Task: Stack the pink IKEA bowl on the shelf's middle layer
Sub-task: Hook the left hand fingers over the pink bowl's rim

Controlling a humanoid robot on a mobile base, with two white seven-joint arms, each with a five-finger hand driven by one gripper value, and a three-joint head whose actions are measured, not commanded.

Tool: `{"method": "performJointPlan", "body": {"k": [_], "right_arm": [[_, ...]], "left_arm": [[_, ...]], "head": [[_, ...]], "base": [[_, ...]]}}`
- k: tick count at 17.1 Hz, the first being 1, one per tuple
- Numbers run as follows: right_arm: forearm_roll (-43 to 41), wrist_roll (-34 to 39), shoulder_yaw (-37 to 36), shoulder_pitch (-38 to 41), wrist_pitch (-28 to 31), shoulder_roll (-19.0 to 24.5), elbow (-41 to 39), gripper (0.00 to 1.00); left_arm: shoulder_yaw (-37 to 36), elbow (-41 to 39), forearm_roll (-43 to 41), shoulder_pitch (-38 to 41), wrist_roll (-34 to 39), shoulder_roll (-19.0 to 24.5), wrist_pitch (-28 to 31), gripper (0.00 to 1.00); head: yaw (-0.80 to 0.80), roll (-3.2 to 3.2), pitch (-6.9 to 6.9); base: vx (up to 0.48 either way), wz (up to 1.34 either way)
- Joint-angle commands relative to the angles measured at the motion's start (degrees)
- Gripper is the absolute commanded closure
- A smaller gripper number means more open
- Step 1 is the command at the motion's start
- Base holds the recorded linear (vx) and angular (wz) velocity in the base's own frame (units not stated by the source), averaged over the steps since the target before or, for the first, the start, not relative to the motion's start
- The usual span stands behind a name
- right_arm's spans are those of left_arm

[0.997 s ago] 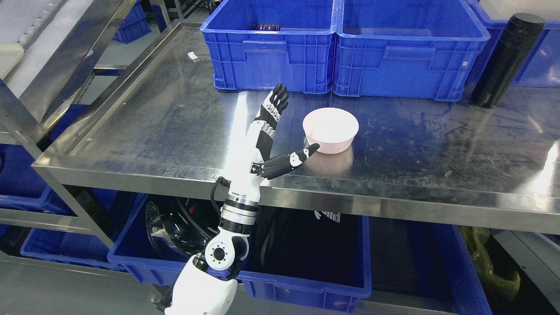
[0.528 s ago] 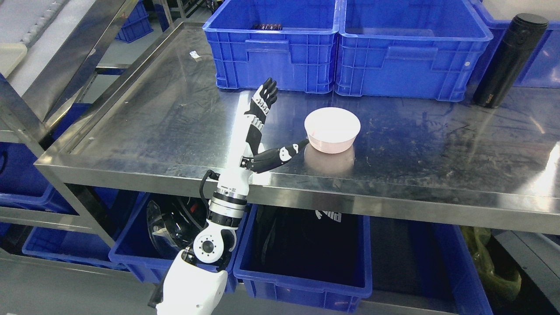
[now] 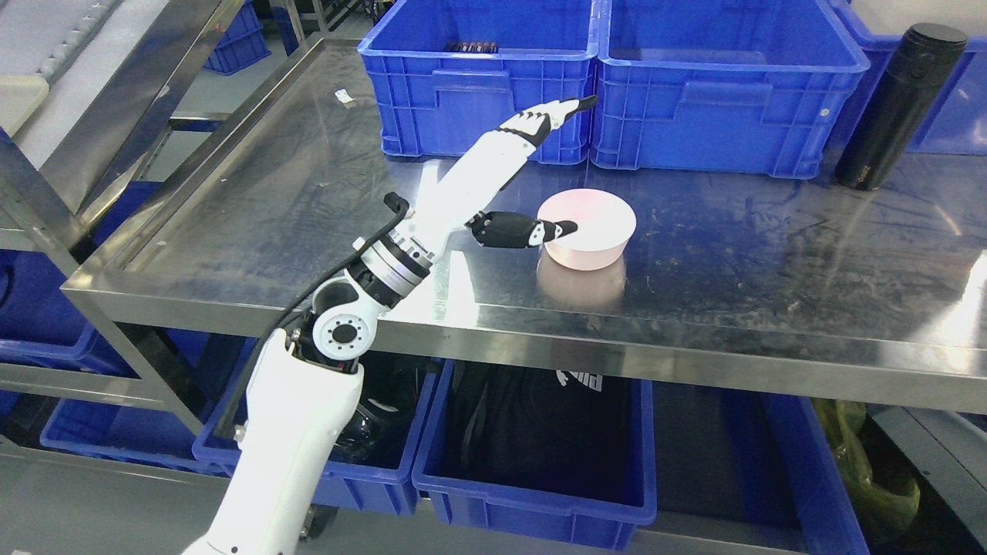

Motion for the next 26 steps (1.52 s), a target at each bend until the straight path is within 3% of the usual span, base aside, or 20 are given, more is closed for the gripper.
{"method": "performJointPlan", "body": {"k": [1, 4, 6, 8, 9, 11, 15, 20, 26], "right_arm": [[-0.1, 0.0, 0.2, 0.0, 0.1, -1.0, -1.0, 0.00], [0.0, 0.0, 0.2, 0.0, 0.1, -1.0, -1.0, 0.00], [-0.1, 0.0, 0.3, 0.0, 0.1, -1.0, -1.0, 0.00], [-0.1, 0.0, 0.3, 0.0, 0.1, -1.0, -1.0, 0.00], [0.0, 0.0, 0.2, 0.0, 0.1, -1.0, -1.0, 0.00], [0.0, 0.0, 0.2, 0.0, 0.1, -1.0, -1.0, 0.00], [0.0, 0.0, 0.2, 0.0, 0.1, -1.0, -1.0, 0.00], [0.0, 0.0, 0.3, 0.0, 0.1, -1.0, -1.0, 0.00], [0.0, 0.0, 0.3, 0.0, 0.1, -1.0, -1.0, 0.00]], "left_arm": [[-4.6, 0.1, -17.8, -9.3, -16.9, 7.8, 2.3, 0.07], [-7.7, 0.4, -20.3, -11.0, -18.0, 7.1, 4.7, 0.10], [-9.8, 0.4, -21.3, -13.2, -26.6, 1.1, 10.6, 0.08], [-9.9, 0.5, -22.4, -13.9, -36.3, -4.5, 11.1, 0.08], [-10.9, 1.3, -24.9, -13.7, -37.2, -6.0, 11.2, 0.07], [-13.6, 5.3, -26.6, -14.2, -37.1, -6.0, 11.0, 0.01], [-13.1, 11.8, -26.4, -17.8, -33.5, -6.0, 10.7, 0.01], [-13.7, 18.7, -25.0, -18.0, -31.1, -6.0, 8.6, 0.08], [-14.6, 20.5, -25.6, -19.4, -31.4, -6.0, 7.9, 0.19]], "head": [[0.00, 0.00, 0.00], [0.00, 0.00, 0.00], [0.00, 0.00, 0.00], [0.00, 0.00, 0.00], [0.00, 0.00, 0.00], [0.00, 0.00, 0.00], [0.00, 0.00, 0.00], [0.00, 0.00, 0.00], [0.00, 0.00, 0.00]], "base": [[0.000, 0.00], [0.001, -0.01], [0.000, 0.00], [0.000, 0.00], [0.000, 0.00], [0.000, 0.00], [0.000, 0.00], [0.000, 0.00], [0.000, 0.00]]}}
